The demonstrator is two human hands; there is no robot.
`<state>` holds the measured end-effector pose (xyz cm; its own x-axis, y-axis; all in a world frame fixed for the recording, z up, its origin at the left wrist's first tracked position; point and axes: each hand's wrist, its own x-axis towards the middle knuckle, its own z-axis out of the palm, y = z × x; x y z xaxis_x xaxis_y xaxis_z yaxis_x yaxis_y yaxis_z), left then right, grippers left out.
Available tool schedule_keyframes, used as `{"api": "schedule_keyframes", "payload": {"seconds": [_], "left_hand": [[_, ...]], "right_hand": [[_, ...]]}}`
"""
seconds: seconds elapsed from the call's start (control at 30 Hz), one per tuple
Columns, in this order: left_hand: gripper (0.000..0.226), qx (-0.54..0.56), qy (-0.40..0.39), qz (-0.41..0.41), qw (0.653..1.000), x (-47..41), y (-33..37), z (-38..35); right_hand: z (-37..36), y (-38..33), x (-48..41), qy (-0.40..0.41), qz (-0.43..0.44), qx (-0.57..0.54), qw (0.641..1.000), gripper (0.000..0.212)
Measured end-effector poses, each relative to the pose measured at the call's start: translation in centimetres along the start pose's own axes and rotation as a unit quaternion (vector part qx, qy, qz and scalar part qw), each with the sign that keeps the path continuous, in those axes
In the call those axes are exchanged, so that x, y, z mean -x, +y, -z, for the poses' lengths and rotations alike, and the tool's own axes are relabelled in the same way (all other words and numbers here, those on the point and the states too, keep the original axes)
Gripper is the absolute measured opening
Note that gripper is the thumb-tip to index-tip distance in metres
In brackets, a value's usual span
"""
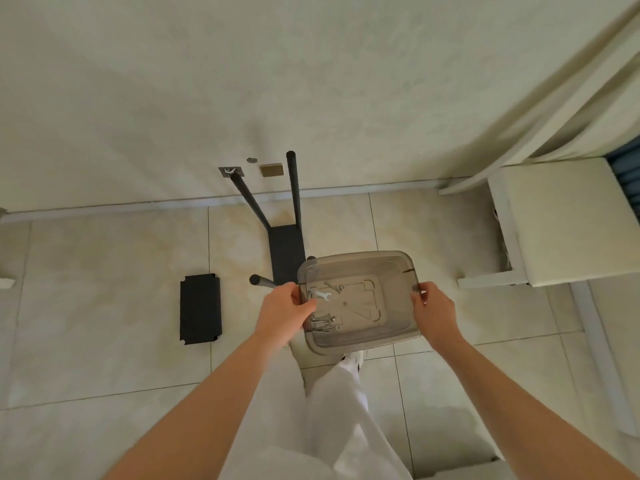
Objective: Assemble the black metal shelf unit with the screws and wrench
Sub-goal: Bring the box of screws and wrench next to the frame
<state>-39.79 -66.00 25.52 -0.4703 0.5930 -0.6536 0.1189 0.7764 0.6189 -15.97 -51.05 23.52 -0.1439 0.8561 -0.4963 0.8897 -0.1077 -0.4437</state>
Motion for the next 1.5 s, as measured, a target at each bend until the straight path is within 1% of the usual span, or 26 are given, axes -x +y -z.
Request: {"api": "schedule_keyframes", "payload": {"seconds": [0.1,0.2,0.3,0.4,0.53,0.67,0.77,0.97,1.2,1.3,1.5], "left_hand": [[0.026,0.018,-0.027,0.008,0.999,-1.4,0.9,-2.9],[0.029,0.05,-0.024,0.021,0.998,-3.2,0.9,-6.8],[0.03,0.039,-0.007,0.029,0.999,-5.6,-0.2,-10.9],[0.026,0.03,-0.021,0.04,0.999,-9.1,-2.1,-14.6],[0.02,0.052,-0.029,0.072,0.996,-15.6,-5.8,-18.8],[0.025,0.112,-0.067,0.119,0.984,-23.5,-10.6,-23.0],[0.02,0.16,-0.093,0.148,0.972,-29.2,-14.4,-26.1],[0.02,0.221,-0.12,0.168,0.953,-38.1,-21.5,-31.8],[0.026,0.285,-0.13,0.168,0.935,-43.3,-26.8,-36.0],[0.03,0.294,-0.145,0.171,0.929,-44.0,-28.6,-36.9],[0.028,0.332,-0.16,0.168,0.914,-44.2,-31.0,-37.5]], "right_hand": [[0.7,2.7,-1.7,0.006,-0.01,0.012,1.0,0.025],[1.0,5.2,-4.3,0.01,-0.023,0.008,1.0,0.024],[0.2,7.4,-7.4,0.015,-0.03,0.006,0.999,0.025],[-1.7,9.5,-11.3,0.032,-0.036,-0.009,0.999,0.025],[-6.6,12.1,-17.3,0.059,-0.035,-0.018,0.997,0.026],[-13.8,15.1,-24.3,0.073,-0.023,-0.019,0.997,0.03],[-19.2,17.6,-29.7,0.074,-0.02,-0.033,0.997,0.031],[-28.5,21.2,-38.9,0.078,0.032,-0.011,0.996,0.032],[-34.9,22.6,-44.6,0.109,0.095,0.023,0.989,0.034],[-36.6,23.0,-45.4,0.115,0.108,0.025,0.987,0.034],[-38.8,24.1,-45.4,0.12,0.136,0.017,0.983,0.035]]}}
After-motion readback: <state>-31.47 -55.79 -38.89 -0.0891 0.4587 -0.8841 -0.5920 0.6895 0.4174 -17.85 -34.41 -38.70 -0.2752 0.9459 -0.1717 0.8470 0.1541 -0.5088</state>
